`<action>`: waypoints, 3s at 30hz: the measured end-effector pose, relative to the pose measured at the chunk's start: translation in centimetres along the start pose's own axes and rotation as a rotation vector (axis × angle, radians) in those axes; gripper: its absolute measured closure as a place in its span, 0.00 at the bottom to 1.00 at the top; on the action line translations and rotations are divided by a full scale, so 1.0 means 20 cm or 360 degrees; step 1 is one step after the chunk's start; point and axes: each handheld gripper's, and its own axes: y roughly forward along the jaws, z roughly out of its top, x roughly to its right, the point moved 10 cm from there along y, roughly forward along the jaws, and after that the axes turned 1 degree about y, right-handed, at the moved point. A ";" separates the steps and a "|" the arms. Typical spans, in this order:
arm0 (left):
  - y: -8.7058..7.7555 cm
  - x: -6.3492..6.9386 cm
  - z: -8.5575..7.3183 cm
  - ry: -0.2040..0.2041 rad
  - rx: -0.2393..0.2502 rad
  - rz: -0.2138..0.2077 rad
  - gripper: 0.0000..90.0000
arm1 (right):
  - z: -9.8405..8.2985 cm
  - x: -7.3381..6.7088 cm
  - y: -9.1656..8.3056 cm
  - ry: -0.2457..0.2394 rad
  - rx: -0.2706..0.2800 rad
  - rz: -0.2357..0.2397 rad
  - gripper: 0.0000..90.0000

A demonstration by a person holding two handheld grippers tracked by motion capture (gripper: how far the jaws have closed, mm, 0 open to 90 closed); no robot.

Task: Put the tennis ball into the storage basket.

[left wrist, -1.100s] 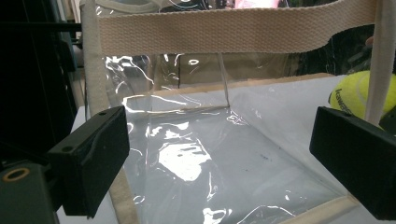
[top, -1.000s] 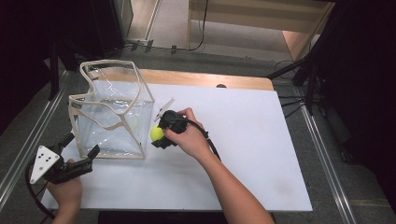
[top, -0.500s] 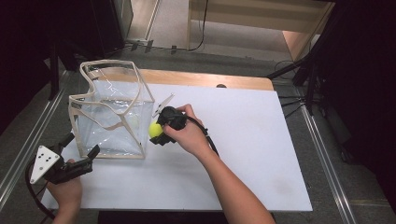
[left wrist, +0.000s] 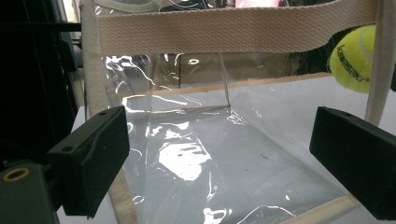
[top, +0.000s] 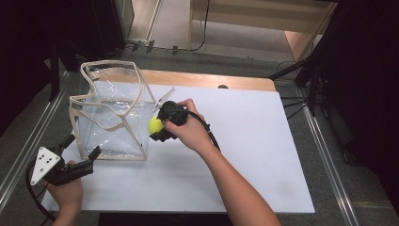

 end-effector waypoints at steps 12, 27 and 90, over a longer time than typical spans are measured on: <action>0.00 0.00 0.00 -0.0006 0.0005 -0.0003 0.06 | 0.05 0.00 -0.05 -0.0012 0.0018 0.0009 0.26; 0.00 0.00 0.00 -0.0006 0.0006 -0.0004 0.06 | 0.11 0.00 -0.09 -0.0041 0.0035 0.0033 0.26; 0.00 0.00 0.00 -0.0023 0.0008 -0.0009 0.06 | 0.37 0.01 -0.32 -0.0121 0.0142 0.0058 0.26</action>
